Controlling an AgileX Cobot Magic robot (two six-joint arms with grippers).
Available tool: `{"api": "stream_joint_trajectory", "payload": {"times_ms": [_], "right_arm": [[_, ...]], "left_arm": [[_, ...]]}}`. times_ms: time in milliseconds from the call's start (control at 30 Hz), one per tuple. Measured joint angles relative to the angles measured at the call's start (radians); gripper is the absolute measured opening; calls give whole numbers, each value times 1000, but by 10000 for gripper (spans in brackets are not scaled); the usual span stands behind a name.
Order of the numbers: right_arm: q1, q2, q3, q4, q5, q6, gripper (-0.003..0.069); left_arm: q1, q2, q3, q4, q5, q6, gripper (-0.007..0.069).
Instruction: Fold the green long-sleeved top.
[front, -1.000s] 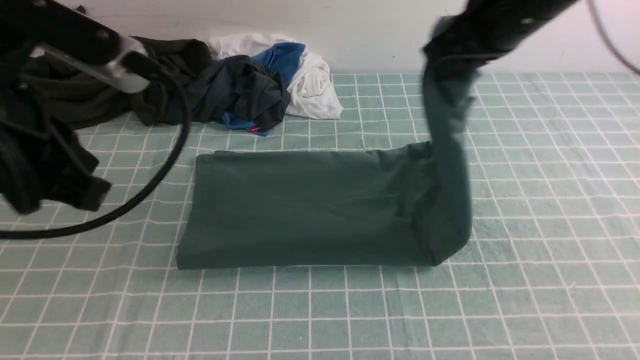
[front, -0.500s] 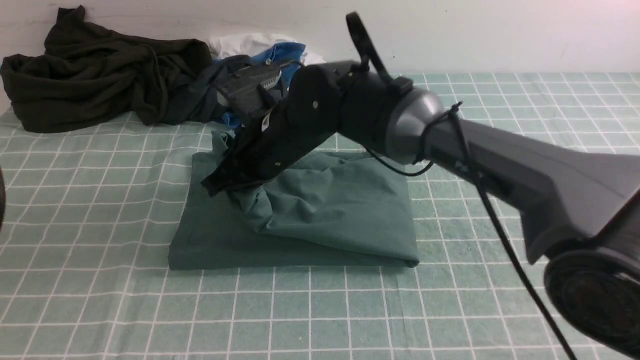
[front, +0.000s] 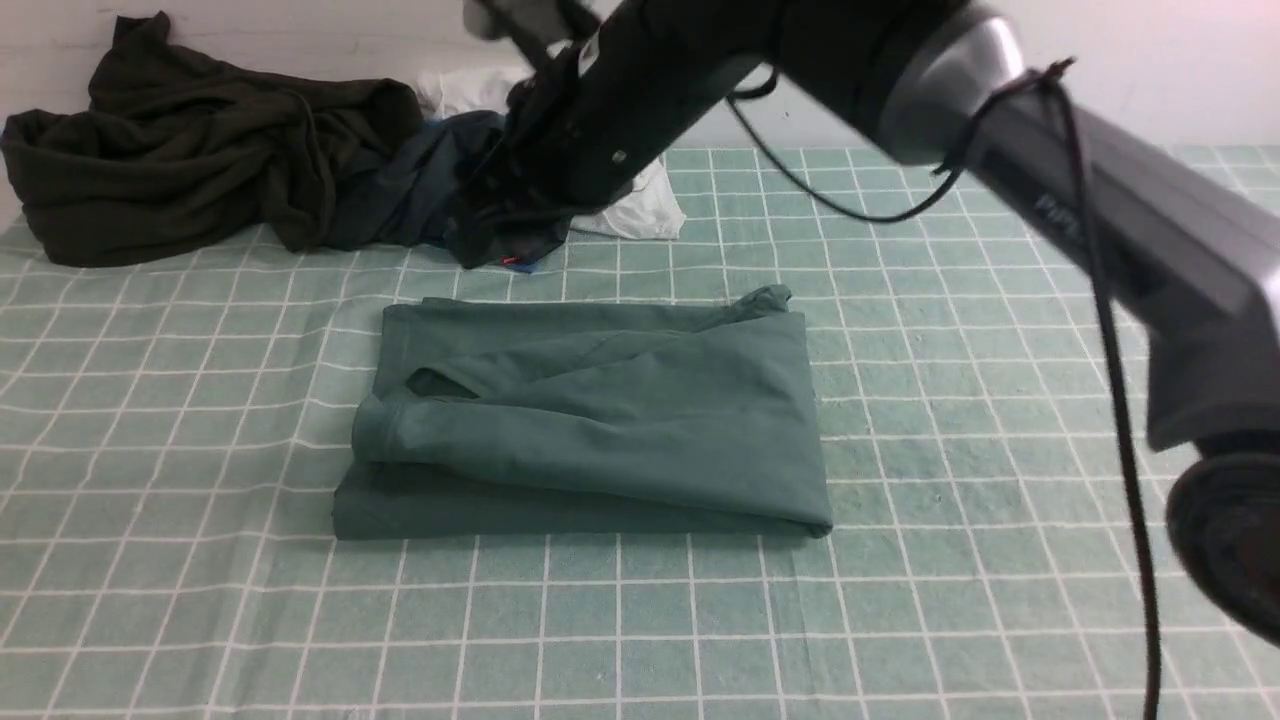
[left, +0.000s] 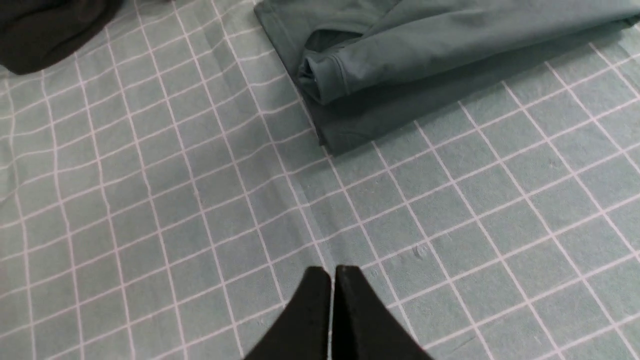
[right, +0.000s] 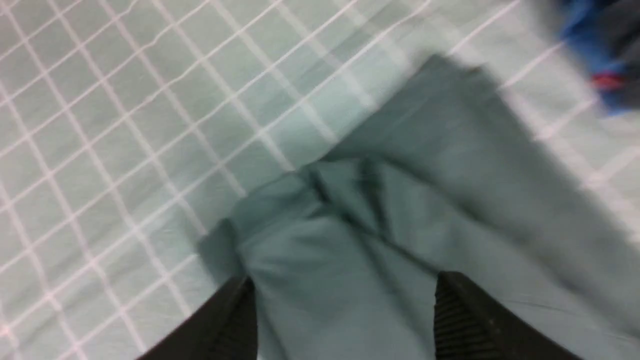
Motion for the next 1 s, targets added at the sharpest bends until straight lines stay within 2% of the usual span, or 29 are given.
{"api": "stream_joint_trajectory", "payload": {"times_ms": [67, 167, 200, 233, 267, 300, 333, 367, 433, 633, 733, 1000], "right_arm": [[-7, -41, 1, -38, 11, 6, 405], [-17, -169, 90, -80, 22, 12, 263], [-17, -187, 99, -81, 22, 12, 254], [-17, -256, 180, -85, 23, 4, 180], [-17, -311, 240, -88, 23, -5, 134], [-17, -322, 253, -88, 23, -6, 125], [-17, -428, 374, -93, 23, -22, 57], [-17, -440, 388, -94, 23, -25, 44], [-17, -614, 598, -101, 24, -34, 0], [-17, -922, 956, -105, -93, -28, -13], [-17, -1157, 1167, -105, -219, -5, -14], [-17, -1536, 1433, -115, -407, 10, -14]], "left_arm": [[0, -74, 71, 12, -42, -31, -3], [0, -242, 238, 29, -133, -95, -3], [0, -249, 246, 29, -141, -98, -3], [0, -302, 297, 31, -165, -110, -3], [0, -330, 323, 32, -179, -110, -3], [0, -335, 327, 32, -182, -110, -3], [0, -372, 358, 33, -195, -110, -3], [0, -375, 364, 34, -195, -110, -3], [0, -404, 393, 34, -196, -110, -3], [0, -409, 400, 35, -196, -110, -3], [0, -409, 400, 35, -196, -110, -3], [0, -409, 401, 35, -196, -110, -3]]}}
